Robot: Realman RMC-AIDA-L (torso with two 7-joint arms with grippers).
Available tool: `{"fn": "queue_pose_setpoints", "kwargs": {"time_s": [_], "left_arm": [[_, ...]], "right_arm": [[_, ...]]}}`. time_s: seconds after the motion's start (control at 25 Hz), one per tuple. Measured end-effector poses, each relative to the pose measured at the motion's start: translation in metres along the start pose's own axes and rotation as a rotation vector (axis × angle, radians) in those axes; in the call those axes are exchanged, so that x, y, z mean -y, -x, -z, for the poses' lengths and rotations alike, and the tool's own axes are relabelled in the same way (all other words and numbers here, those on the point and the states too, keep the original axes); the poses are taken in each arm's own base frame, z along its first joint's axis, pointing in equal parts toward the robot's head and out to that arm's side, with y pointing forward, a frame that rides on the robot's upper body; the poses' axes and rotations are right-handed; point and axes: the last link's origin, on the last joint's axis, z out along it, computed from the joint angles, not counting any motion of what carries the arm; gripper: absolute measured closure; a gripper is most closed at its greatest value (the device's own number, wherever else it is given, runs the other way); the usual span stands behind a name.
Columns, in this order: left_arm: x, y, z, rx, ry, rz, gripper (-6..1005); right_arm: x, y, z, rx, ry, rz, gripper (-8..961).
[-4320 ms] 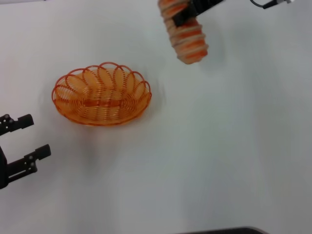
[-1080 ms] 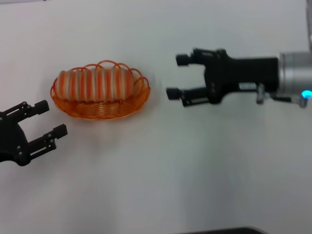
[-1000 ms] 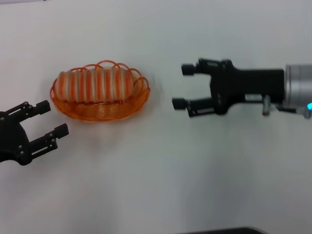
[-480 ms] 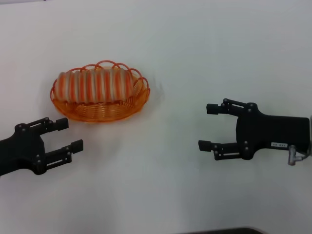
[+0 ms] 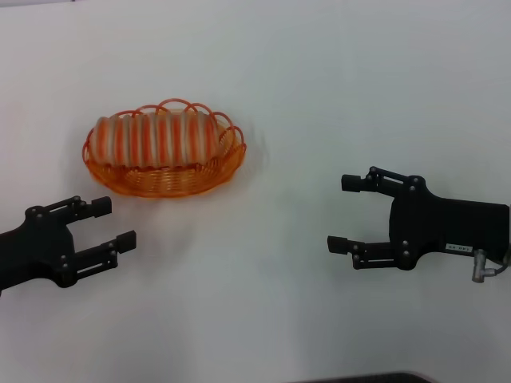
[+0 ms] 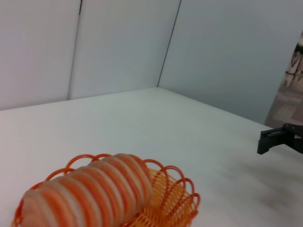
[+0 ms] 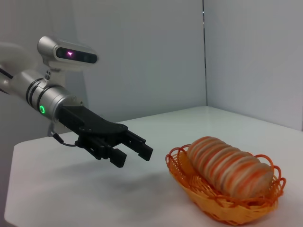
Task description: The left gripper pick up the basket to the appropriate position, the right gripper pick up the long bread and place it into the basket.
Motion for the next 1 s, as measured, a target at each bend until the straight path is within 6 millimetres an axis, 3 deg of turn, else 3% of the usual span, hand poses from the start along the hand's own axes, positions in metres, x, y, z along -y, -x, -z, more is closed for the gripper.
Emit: {"fn": "queue_pose_setpoints", "kwargs": {"time_s": [1.0], "left_arm": [[0.007,-0.004,0.003,-0.018,-0.04,-0.006,299]], "right_arm": [[0.013,0.01,-0.001,0.055,-0.051,-0.029,6]]}}
